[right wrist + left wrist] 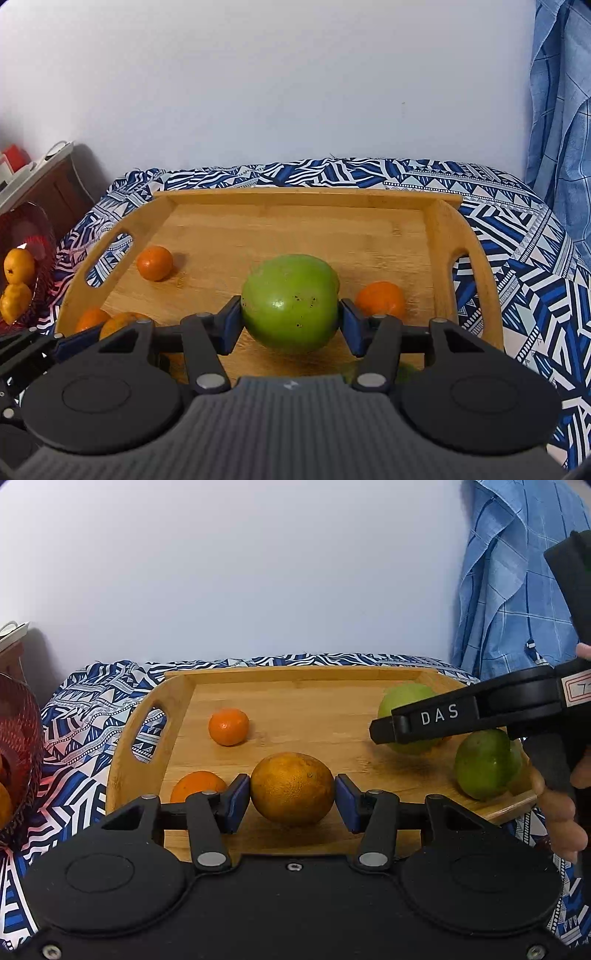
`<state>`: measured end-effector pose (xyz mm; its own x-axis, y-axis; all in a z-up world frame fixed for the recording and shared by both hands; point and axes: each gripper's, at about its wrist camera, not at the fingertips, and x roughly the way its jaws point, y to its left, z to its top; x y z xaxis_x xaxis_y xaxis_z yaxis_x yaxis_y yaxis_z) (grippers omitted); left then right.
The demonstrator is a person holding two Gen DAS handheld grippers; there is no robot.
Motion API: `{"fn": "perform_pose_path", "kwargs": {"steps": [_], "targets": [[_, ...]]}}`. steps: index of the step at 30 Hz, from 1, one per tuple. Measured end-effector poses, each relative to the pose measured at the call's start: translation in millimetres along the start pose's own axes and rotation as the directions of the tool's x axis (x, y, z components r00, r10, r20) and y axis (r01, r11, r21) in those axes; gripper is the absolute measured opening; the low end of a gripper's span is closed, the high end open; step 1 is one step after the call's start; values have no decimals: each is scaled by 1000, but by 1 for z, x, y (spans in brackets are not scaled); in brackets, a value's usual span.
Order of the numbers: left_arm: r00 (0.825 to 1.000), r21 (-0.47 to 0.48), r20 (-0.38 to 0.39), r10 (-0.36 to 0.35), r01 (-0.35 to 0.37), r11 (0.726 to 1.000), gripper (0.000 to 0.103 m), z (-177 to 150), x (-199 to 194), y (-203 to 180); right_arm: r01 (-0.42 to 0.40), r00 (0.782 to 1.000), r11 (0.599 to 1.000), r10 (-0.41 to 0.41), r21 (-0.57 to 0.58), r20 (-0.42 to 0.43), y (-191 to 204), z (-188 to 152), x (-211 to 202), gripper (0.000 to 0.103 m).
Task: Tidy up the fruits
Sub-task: 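Carry the brownish fruit with the left tool while the right tool carries the green fruit over the tray, then open the left tool onto the tray while the right tool releases the green fruit there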
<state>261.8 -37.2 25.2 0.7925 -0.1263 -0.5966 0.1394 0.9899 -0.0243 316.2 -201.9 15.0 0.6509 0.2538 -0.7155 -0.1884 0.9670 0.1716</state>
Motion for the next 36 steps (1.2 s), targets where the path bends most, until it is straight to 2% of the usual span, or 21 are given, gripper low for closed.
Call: {"fn": "perform_pose_path", "kwargs": {"steps": [31, 36], "targets": [[1000, -13, -21, -22, 22, 1000, 49, 5, 4, 4, 30, 997, 1000, -29, 8, -71, 2, 4, 12, 59], [999, -27, -19, -29, 28, 999, 53, 5, 4, 7, 39, 997, 999, -39, 4, -69, 2, 4, 10, 62]]}}
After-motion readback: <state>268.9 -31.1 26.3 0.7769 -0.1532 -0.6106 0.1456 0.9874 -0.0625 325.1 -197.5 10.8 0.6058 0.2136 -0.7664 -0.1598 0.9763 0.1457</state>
